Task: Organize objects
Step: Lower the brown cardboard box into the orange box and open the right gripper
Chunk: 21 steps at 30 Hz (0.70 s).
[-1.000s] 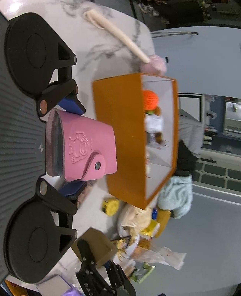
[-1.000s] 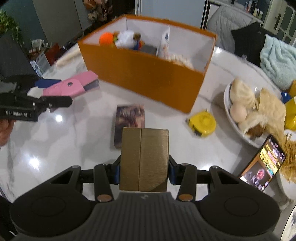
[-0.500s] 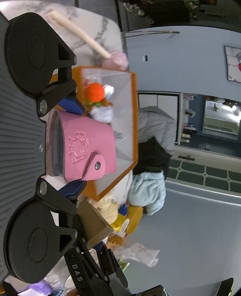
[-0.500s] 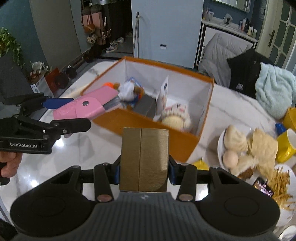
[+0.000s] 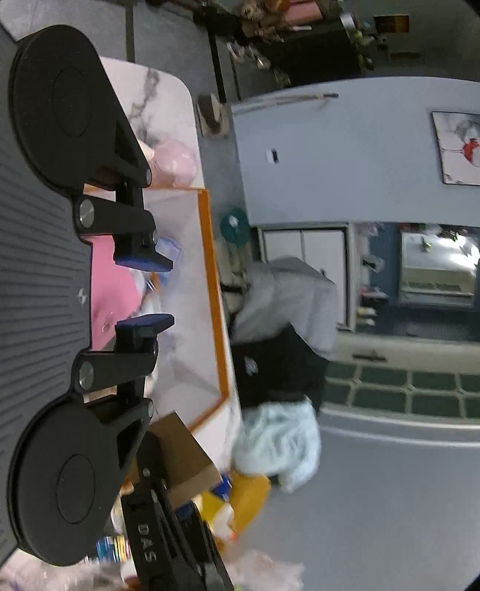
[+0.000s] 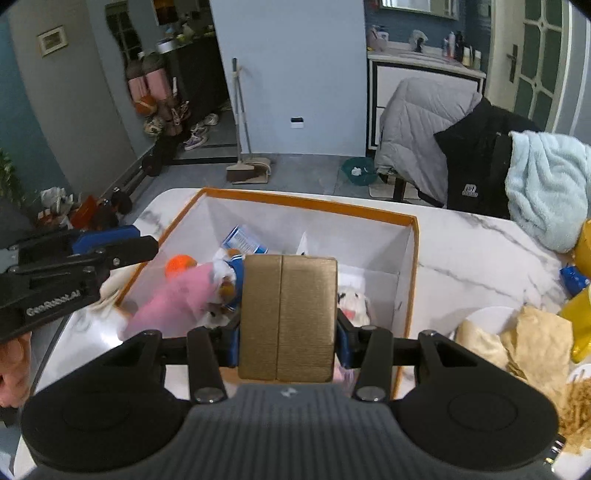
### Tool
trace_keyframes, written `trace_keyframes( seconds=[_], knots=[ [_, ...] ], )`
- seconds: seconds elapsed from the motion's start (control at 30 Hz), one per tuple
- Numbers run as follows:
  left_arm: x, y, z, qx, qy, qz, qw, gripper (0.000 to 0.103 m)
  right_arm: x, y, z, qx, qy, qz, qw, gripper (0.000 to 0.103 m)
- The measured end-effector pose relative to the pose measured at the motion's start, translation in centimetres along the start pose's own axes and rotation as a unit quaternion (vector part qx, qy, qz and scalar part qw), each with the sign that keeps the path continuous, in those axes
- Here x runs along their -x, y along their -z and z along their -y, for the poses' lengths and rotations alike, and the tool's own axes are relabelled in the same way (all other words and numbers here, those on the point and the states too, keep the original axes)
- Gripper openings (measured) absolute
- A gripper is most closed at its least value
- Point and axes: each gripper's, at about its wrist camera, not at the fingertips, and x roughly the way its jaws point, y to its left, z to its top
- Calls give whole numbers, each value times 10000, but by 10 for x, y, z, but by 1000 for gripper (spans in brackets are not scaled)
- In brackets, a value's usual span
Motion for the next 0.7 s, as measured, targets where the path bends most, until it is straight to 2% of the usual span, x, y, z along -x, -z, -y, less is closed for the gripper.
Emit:
trace_keyframes(
  seconds=[0.13, 0.27, 0.33, 0.43, 0.5, 0.57, 0.7],
  knots=[
    [-27, 7, -2, 43, -170, -247, 9995, 28, -25, -2, 5, -179, -65, -61, 9998, 48],
    [-28, 12, -5, 71, -23, -204, 9998, 29, -43, 3, 9, -199, -130, -128, 9996, 48],
    [-23, 11, -8, 10, 68, -147, 9999, 37, -51, 2, 14, -281, -165, -99, 9994, 48],
    [-15, 13, -8, -107, 368, -46, 9993, 46, -58, 2, 23, -562, -191, 87, 9982, 48],
    [-15, 16, -7, -178, 389, -76, 9991, 47, -60, 1, 28, -703, -175, 268, 9970, 49],
    [-15, 22, -6, -174, 411, -148, 9989, 47, -58, -1, 33, -820, -91, 477, 9954, 66],
    [-19, 30, -5, -116, 442, -242, 9987, 47, -47, -3, 41, -886, 149, 751, 9931, 64]
  ],
)
